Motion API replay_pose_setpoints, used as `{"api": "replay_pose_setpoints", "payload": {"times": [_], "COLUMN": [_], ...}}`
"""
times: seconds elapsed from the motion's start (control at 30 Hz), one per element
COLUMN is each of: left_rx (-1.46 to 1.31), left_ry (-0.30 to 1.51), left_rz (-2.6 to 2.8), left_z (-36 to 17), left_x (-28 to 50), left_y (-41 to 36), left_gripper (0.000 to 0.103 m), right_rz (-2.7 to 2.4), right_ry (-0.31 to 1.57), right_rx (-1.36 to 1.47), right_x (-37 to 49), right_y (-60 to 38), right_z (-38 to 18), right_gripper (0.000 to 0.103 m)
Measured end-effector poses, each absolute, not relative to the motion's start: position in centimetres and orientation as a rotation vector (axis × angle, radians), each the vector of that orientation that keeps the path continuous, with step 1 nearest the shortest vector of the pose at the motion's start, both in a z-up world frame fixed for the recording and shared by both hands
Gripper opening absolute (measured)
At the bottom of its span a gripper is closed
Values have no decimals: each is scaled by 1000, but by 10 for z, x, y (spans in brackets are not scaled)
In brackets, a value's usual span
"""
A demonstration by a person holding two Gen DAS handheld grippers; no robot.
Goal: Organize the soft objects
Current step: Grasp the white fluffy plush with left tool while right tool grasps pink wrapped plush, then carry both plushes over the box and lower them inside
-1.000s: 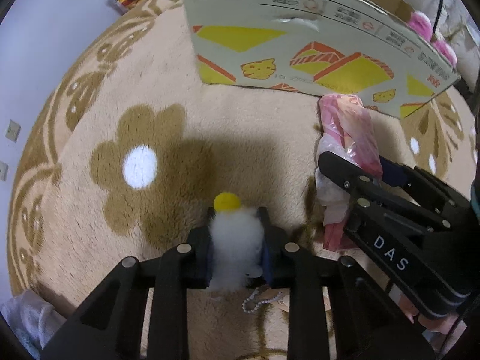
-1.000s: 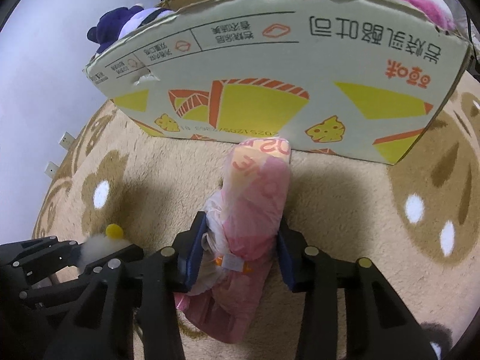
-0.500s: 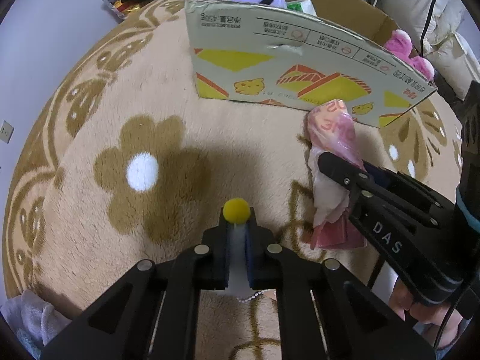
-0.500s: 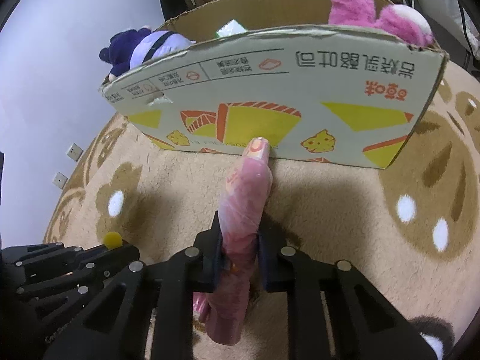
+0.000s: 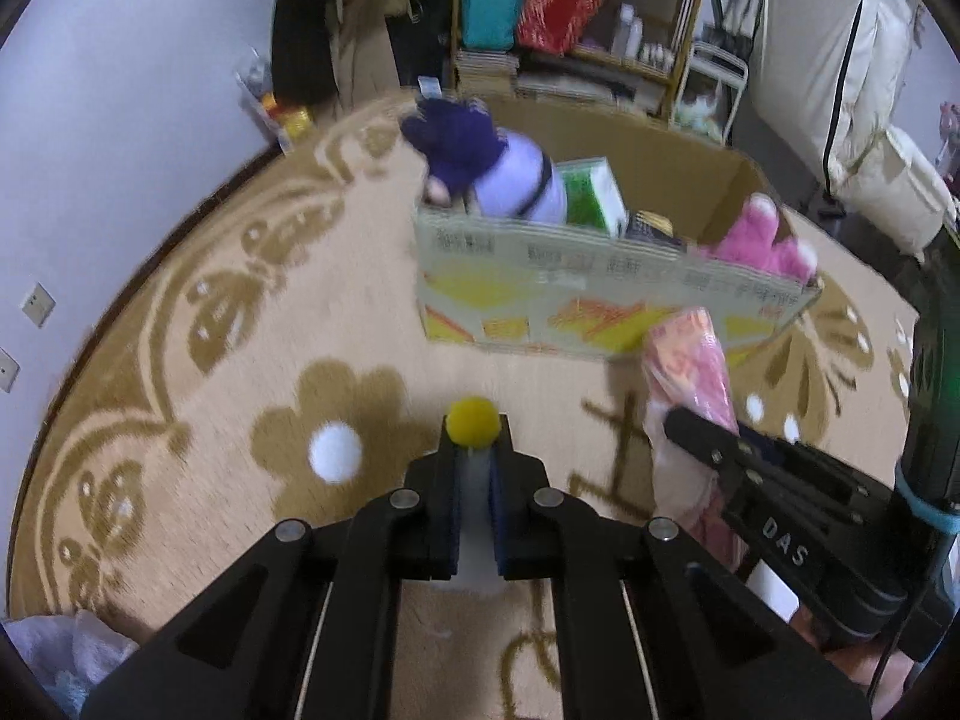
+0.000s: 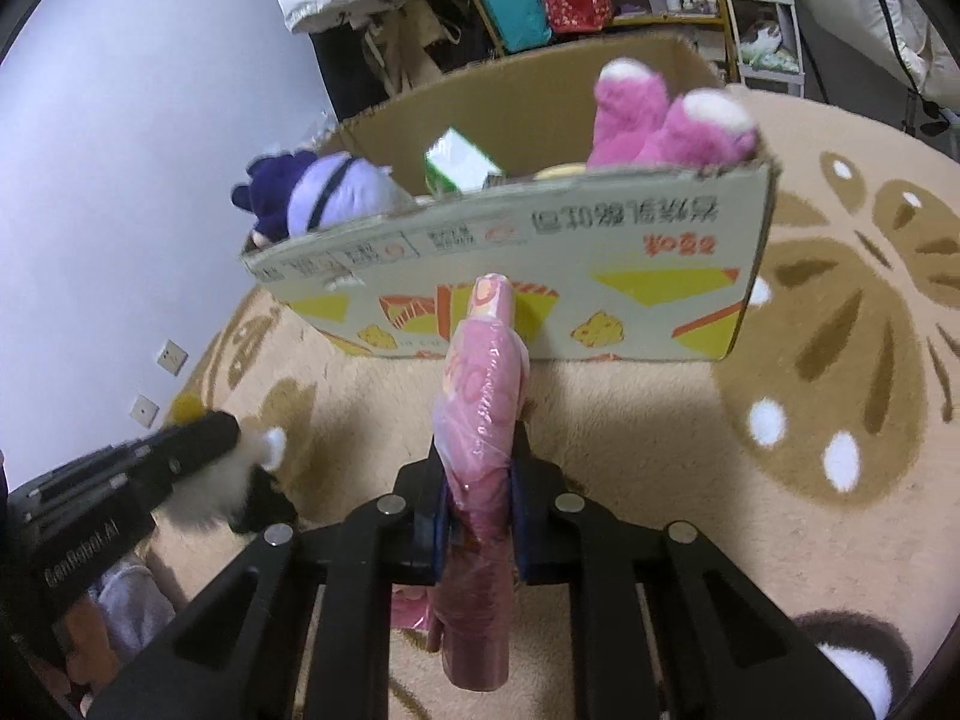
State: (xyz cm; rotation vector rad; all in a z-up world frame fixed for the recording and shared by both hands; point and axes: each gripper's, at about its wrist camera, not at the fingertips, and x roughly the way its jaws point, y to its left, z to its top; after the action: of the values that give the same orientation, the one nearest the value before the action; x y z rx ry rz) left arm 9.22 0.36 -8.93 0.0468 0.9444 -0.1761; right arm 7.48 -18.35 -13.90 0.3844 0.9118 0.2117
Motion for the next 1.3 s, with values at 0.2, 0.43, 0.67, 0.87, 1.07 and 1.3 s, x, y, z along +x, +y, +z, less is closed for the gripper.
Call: {"api": "replay_pose_setpoints", "payload": {"times": [0.2, 0.43, 0.67, 0.87, 1.07, 1.3], "left_rx": [46, 65, 72, 97, 119, 130], "left_ry": [841, 760, 696, 632, 566, 524], "left_rz": [-143, -129, -132, -138, -145, -161], "left_z": [-64, -40, -20, 2, 27, 45], "left_x": [86, 84, 91, 108, 128, 158], "left_y": [9, 9, 5, -6, -16, -27], "left_gripper": [7, 7, 7, 7, 7, 7], "right_rz": [210, 220, 232, 222, 223, 201], "right_ry": [851, 784, 746, 697, 664, 655], "right_rx": [388, 367, 354, 313, 301, 311], "right_x": [62, 58, 58, 67, 87, 113], "right_y": [-193, -186, -183, -182, -186, -200], "right_z": [-116, -94, -76, -56, -38, -28], "right_gripper": [17, 17, 17, 17, 17, 17]}}
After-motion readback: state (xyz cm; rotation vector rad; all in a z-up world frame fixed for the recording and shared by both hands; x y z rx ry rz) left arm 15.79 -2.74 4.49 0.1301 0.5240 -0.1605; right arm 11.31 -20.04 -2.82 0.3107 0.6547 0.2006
